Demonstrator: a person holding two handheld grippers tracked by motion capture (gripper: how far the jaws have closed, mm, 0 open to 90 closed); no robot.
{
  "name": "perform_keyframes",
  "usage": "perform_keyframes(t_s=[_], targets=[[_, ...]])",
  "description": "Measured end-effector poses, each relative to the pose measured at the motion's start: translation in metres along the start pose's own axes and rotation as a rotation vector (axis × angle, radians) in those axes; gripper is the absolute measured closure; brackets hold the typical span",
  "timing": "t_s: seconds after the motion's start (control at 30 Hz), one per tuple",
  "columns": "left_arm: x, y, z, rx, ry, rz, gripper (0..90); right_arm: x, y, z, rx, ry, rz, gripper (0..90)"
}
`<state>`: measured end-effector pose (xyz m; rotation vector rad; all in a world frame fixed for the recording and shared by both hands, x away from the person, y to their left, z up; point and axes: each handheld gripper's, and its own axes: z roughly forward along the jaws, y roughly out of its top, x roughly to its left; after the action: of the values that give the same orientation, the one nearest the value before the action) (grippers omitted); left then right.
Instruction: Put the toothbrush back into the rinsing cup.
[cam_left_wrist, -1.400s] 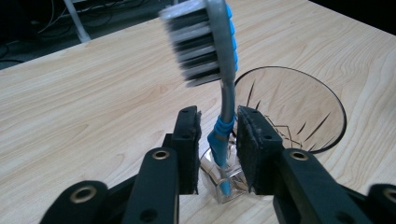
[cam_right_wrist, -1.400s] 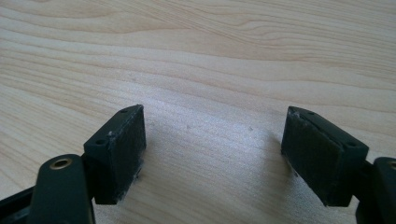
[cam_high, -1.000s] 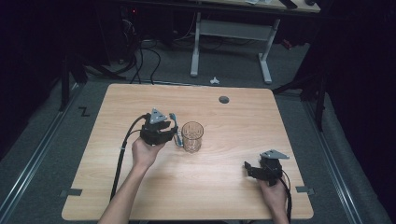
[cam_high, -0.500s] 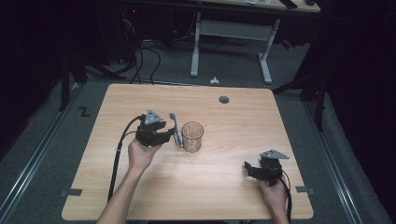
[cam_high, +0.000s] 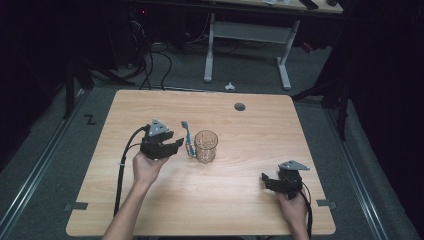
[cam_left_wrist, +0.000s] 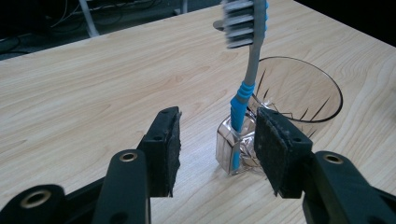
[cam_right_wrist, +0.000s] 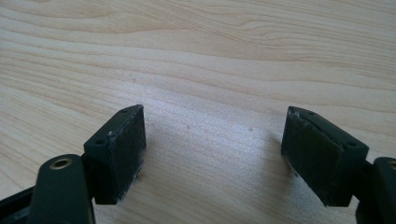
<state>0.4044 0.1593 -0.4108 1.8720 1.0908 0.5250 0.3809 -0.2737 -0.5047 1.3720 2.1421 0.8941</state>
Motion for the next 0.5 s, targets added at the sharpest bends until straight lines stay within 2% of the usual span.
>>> perform_keyframes(t_s=[0.3,0.5], targets=[[0.003,-0.005,-0.006,0.0,0.003,-0.009,50.9,0.0,0.0,0.0,0.0,0.0,0.0,22.1],[0.007,-0.012,-0.01,-0.001,0.002,-0.034,50.8,0.0,0.0,0.0,0.0,0.0,0.0,22.1]])
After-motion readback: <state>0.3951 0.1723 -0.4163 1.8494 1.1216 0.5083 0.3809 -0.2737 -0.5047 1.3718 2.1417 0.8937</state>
